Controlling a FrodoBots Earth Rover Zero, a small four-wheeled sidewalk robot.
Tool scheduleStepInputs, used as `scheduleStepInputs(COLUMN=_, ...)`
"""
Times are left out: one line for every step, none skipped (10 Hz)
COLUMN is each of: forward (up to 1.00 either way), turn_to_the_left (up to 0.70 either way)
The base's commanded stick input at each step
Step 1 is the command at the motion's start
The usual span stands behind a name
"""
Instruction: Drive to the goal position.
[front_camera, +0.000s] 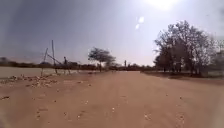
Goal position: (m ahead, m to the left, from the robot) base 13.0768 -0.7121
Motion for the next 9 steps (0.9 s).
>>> scheduleStepInputs(forward=1.0, turn_to_the_left=0.0)
scheduleStepInputs(forward=1.0, turn_to_the_left=0.0)
scheduleStepInputs(forward=1.0, turn_to_the_left=0.0)
scheduleStepInputs(forward=1.0, turn_to_the_left=0.0)
scheduleStepInputs(forward=1.0, turn_to_the_left=0.0)
scheduleStepInputs(forward=1.0, turn_to_the_left=0.0)
scheduleStepInputs(forward=1.0, turn_to_the_left=0.0)
scheduleStepInputs(forward=1.0, turn_to_the_left=0.0)
scheduleStepInputs(forward=1.0, turn_to_the_left=0.0)
